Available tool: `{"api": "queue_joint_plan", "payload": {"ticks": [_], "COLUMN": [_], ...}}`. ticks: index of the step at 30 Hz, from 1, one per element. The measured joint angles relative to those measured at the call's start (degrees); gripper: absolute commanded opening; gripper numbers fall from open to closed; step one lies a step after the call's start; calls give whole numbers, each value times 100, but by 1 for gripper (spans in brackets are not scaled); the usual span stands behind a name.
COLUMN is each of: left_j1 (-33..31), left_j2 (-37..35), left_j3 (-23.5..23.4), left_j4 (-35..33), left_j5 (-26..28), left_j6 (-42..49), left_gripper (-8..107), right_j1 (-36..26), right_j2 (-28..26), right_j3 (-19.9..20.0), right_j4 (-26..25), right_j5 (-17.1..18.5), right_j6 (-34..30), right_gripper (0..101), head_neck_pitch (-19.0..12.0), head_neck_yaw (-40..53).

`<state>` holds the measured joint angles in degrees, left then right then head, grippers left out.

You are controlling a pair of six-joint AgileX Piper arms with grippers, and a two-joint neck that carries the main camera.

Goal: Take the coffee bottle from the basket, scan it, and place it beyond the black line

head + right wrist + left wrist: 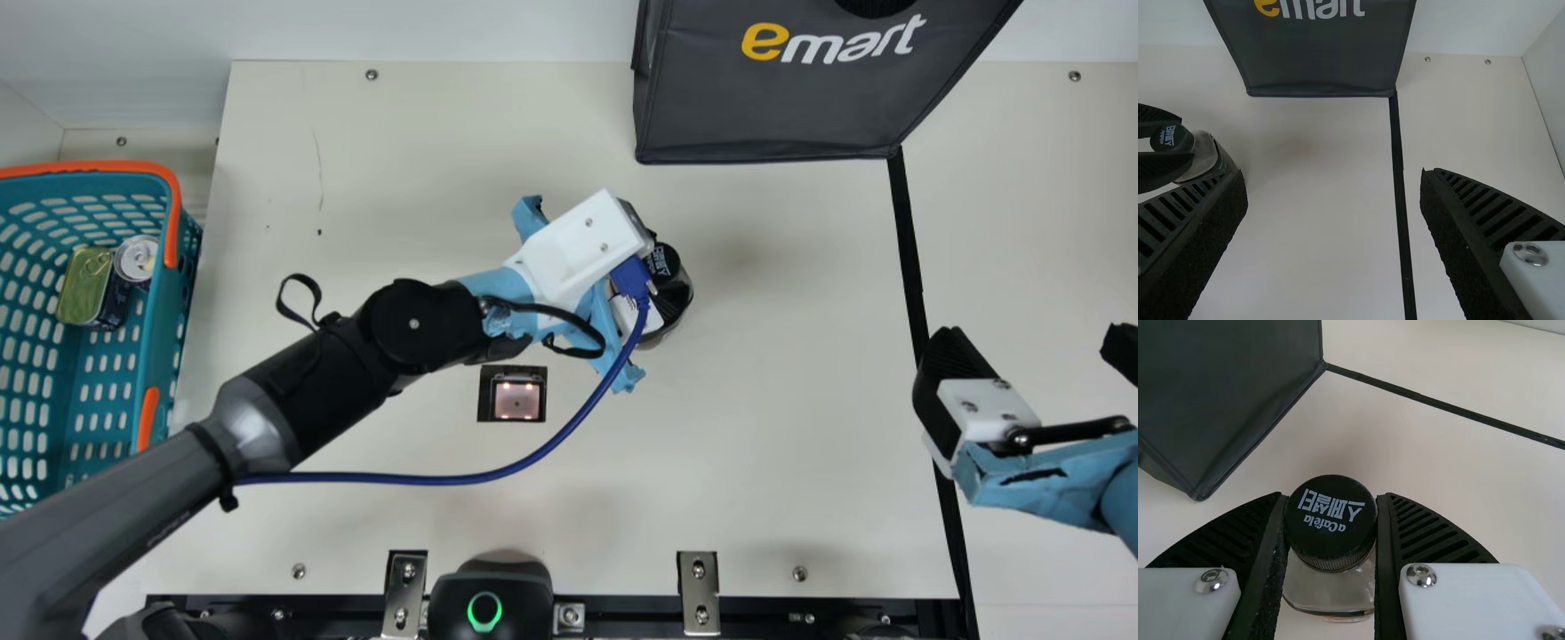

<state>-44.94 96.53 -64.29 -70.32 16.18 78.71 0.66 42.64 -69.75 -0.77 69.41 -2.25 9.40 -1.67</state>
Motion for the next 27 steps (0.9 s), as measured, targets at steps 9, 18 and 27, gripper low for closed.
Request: {"api": "queue_joint_plan", "payload": {"ticks": [9,18,27], "left_j1": [-33,-43,-54], "left_j2": [10,-34,-82], "left_j3": [116,209,294], "left_j4": [-330,-619,-833], "left_j5": [-92,-147,-172], "left_j6": [396,703,927], "left_gripper": [10,34,64], "right_j1": [0,0,0], "right_j2": [0,0,0], "right_j3": [0,0,0], "right_j4": [0,0,0], "right_j5": [14,14,14], "right_j6": [0,0,0], "right_gripper": [91,91,91], "head_neck_pitch": [0,9,9], "head_neck_yaw": [0,0,0]}}
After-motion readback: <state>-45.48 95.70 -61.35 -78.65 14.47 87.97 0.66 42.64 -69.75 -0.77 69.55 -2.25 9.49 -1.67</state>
